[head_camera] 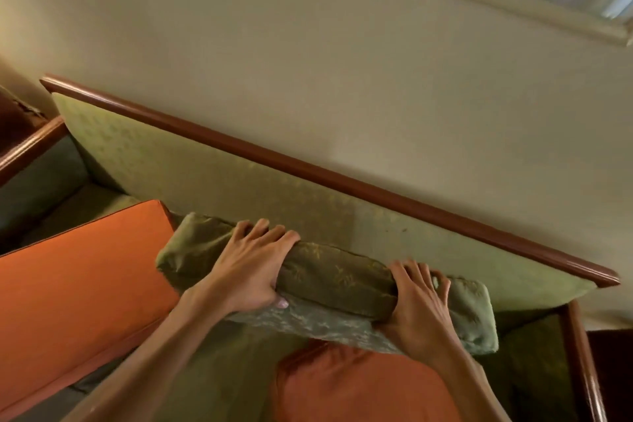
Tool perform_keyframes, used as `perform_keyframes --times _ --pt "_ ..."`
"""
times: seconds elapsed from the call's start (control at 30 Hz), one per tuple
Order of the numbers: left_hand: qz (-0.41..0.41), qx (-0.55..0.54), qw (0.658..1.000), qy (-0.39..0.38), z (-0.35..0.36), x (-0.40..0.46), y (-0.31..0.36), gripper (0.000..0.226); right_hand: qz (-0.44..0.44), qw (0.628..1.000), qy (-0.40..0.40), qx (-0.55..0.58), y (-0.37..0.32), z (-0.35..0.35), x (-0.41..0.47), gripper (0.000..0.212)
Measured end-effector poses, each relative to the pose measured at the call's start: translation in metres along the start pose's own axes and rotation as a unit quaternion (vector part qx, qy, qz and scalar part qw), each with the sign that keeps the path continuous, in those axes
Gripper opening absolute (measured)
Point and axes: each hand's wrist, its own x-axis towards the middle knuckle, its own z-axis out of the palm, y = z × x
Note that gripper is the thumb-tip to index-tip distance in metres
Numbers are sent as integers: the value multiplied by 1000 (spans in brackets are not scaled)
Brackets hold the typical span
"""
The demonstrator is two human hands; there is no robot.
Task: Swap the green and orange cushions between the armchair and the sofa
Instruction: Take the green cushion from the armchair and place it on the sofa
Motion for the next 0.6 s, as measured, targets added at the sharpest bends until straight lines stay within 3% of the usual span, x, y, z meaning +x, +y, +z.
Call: perform_keyframes --times 0.2,0.37,0.47,0.6 --pt "29 5 1000 -1 11 79 -104 104 42 998 -43 -8 -41 28 104 88" --pt "-35 -28 996 -72 92 155 -174 117 123 984 -131 -14 -47 109 202 104" --pt "-58 -42 997 -23 121 195 -209 123 168 975 -128 -65 -44 132 259 115" --pt "-39 -61 997 -9 139 216 -230 124 187 959 -176 -122 -44 143 281 113"
